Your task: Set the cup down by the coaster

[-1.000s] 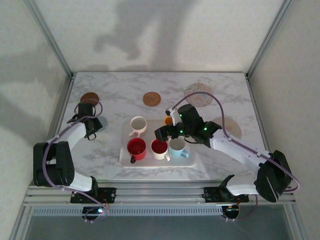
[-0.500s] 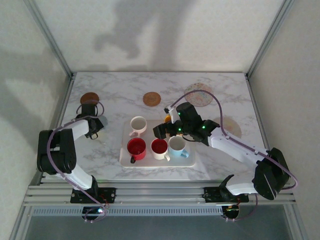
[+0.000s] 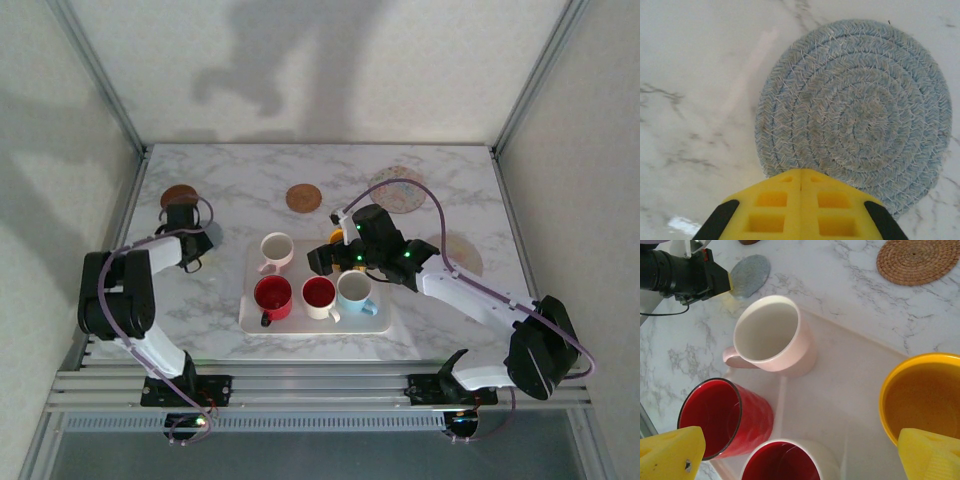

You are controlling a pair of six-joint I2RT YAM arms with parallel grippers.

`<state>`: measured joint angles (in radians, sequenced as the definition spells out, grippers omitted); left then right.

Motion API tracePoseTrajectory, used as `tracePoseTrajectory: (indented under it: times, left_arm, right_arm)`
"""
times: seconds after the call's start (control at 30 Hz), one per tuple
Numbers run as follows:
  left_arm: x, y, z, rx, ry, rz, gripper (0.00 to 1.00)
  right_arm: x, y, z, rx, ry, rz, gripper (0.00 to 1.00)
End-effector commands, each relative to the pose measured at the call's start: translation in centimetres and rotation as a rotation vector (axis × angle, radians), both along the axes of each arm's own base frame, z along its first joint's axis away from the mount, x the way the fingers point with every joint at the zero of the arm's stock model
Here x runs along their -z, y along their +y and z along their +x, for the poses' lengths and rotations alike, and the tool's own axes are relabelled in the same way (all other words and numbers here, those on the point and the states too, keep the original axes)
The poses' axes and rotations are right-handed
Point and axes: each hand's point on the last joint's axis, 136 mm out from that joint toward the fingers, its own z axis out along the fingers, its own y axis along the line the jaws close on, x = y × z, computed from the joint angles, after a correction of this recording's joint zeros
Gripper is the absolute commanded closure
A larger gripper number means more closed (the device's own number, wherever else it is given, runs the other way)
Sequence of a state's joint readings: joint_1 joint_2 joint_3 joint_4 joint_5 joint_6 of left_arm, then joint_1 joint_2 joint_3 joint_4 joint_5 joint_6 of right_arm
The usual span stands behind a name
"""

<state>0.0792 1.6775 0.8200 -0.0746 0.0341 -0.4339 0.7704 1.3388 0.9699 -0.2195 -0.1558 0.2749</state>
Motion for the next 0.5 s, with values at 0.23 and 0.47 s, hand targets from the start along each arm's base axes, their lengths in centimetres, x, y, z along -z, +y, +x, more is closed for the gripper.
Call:
tracePoseTrajectory:
  times: [0.23,0.47]
  left_arm:
    - [2.8,-4.8,1.4,0.155,0.107,-0.066,1.00]
    - [3.0,-6.3,5.0,0.204,0.100,-0.075,1.00]
  right_arm:
    - [-0.7,-0.1,0.7,0.043,-0.041,0.017,0.01]
    - [-0.3,-0.3,0.8,0.050,-0.042,0.000,0.01]
